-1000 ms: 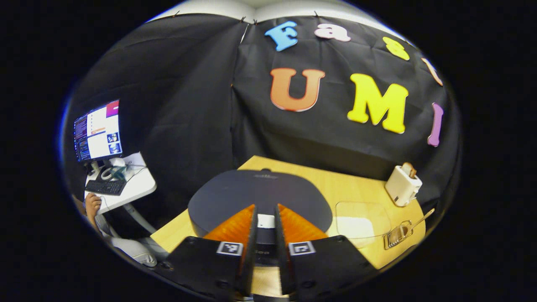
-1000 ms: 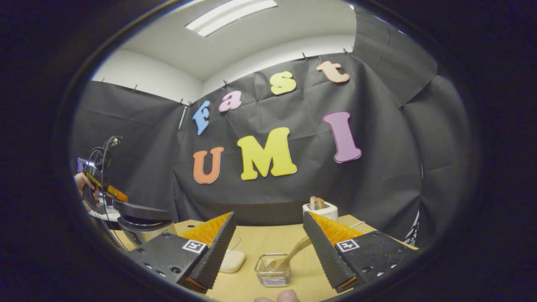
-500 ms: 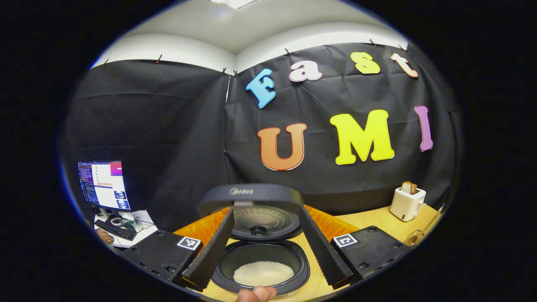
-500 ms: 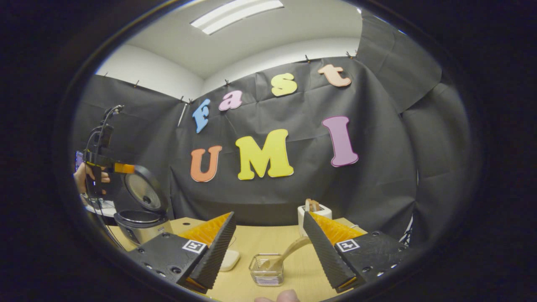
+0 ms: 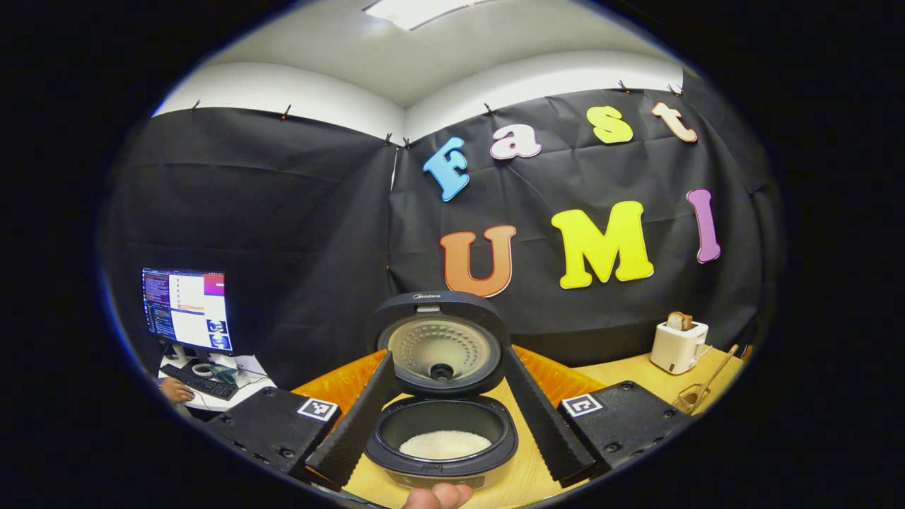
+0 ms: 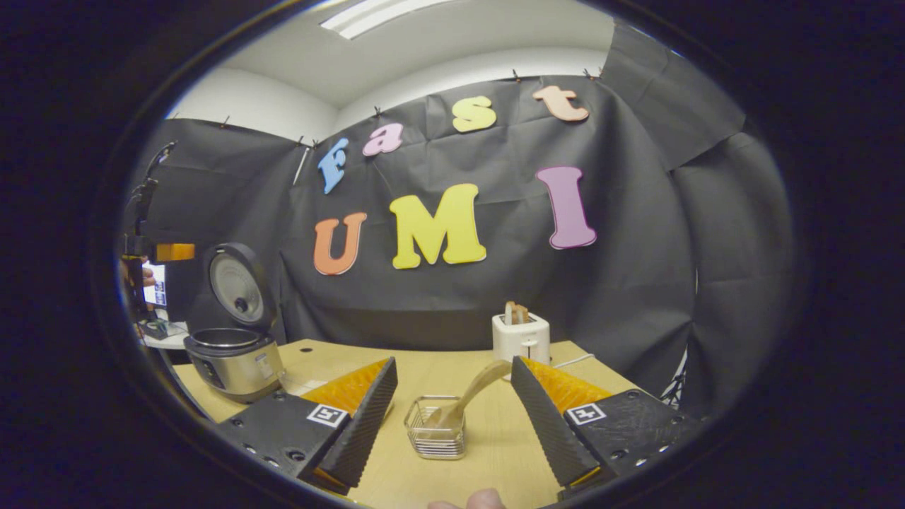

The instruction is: Close the left gripper, press the button to open the rice cooker; take a wooden spoon from the chopstick holder with the right hand, scoop a spoonful of rice and pour it into the rice cooker, then put the wooden spoon back into the chopstick holder.

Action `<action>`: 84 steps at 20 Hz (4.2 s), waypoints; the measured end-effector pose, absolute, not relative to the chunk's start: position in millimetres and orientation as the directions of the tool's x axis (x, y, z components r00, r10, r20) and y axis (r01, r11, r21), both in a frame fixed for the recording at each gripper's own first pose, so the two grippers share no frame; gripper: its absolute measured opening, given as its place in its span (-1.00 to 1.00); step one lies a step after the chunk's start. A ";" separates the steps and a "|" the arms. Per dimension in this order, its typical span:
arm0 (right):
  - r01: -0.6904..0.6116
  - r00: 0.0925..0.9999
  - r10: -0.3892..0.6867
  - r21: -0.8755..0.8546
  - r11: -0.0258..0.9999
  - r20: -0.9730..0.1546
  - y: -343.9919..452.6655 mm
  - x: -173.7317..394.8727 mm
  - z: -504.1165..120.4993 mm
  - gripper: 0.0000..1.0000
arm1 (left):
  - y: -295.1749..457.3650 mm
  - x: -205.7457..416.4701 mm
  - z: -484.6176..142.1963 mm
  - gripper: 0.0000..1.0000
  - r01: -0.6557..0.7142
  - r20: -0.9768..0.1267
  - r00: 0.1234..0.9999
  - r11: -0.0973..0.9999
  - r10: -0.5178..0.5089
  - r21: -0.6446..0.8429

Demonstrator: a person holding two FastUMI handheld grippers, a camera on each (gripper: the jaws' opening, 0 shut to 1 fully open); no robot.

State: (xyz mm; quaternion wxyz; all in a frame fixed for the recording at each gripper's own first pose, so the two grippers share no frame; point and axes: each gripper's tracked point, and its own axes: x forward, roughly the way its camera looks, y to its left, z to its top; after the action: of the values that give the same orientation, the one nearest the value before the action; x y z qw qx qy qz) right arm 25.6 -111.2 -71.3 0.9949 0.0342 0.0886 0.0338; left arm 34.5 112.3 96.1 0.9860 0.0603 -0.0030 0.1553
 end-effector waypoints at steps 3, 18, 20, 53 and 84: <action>-0.053 0.973 0.069 0.077 0.996 -0.222 -109.6 30.9 -90.6 0.92 | 101.4 25.2 84.9 0.97 -0.281 0.014 0.959 0.955 0.281 0.098; 0.067 0.896 0.039 0.222 0.973 -0.442 -115.1 115.3 -181.5 0.82 | 110.3 -5.5 52.6 0.98 -0.315 -0.031 0.947 0.940 0.321 0.128; 0.067 0.897 0.038 0.220 0.973 -0.440 -115.9 124.9 -182.1 0.79 | 109.8 -6.4 49.4 0.98 -0.317 -0.040 0.945 0.939 0.325 0.135; -0.125 0.941 0.153 0.110 0.986 -0.303 -26.8 148.2 -44.3 -0.96 | 99.6 -9.5 9.5 0.99 -0.279 -0.007 0.958 0.942 0.285 0.184; -0.223 0.780 0.238 0.098 0.970 -0.580 195.3 198.0 -213.2 -0.96 | 155.3 -27.0 -11.3 0.99 -0.296 -0.082 0.949 0.949 0.305 0.109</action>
State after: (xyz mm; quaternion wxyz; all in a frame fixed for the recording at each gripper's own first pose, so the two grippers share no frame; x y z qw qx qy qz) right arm 198.0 195.3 -213.2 0.9432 0.0120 0.3088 0.1221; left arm -27.0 155.3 -11.3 0.9860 0.0476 0.0488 0.1524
